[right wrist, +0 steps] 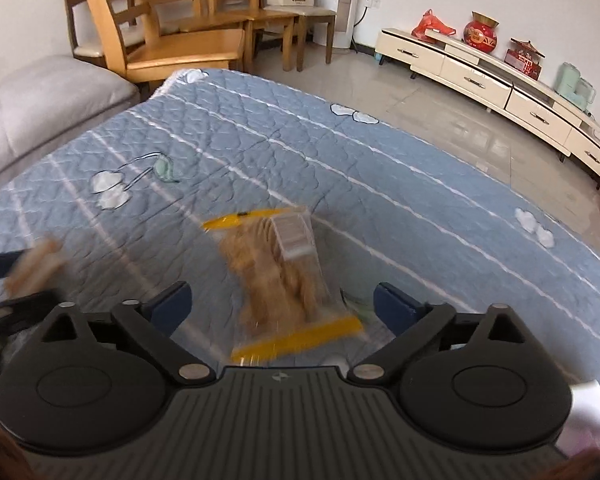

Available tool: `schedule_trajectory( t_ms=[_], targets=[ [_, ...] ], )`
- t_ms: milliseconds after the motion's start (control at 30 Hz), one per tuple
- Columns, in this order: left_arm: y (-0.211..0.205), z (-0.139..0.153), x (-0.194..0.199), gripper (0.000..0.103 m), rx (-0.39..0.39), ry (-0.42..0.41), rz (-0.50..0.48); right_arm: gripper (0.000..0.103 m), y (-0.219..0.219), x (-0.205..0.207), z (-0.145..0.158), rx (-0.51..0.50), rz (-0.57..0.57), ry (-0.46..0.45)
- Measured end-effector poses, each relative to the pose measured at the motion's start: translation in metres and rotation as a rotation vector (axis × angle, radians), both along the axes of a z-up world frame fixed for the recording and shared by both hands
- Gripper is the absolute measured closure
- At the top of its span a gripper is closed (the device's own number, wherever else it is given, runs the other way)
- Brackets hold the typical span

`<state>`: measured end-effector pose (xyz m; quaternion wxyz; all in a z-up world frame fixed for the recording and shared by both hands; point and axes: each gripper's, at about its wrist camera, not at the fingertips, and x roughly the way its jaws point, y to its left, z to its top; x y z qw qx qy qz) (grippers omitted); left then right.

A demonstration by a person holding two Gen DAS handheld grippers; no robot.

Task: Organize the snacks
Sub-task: 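Grasp brown-striped paper pack with left tool while right tool grasps clear cookie bag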

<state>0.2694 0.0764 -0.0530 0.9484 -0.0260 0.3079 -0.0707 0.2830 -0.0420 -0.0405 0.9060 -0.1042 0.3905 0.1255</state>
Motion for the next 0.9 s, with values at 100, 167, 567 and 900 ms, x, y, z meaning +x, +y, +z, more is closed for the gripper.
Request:
schedule_trajectory(
  t_ms=[100, 167, 567, 900],
  targets=[
    [0.001, 0.003, -0.004, 0.057, 0.007, -0.007, 0.011, 0.0, 0.008, 0.019, -0.006, -0.011, -0.005, 0.027],
    [0.001, 0.005, -0.005, 0.057, 0.013, -0.015, 0.02, 0.0, 0.01, 0.029, -0.012, -0.01, -0.013, 0.071],
    [-0.007, 0.04, -0.033, 0.057, 0.015, -0.062, 0.056, 0.054, -0.014, -0.072, 0.025, 0.104, -0.109, -0.002],
    [-0.027, 0.074, -0.091, 0.057, 0.027, -0.087, 0.049, 0.054, -0.025, -0.221, 0.083, 0.122, -0.176, -0.131]
  ],
)
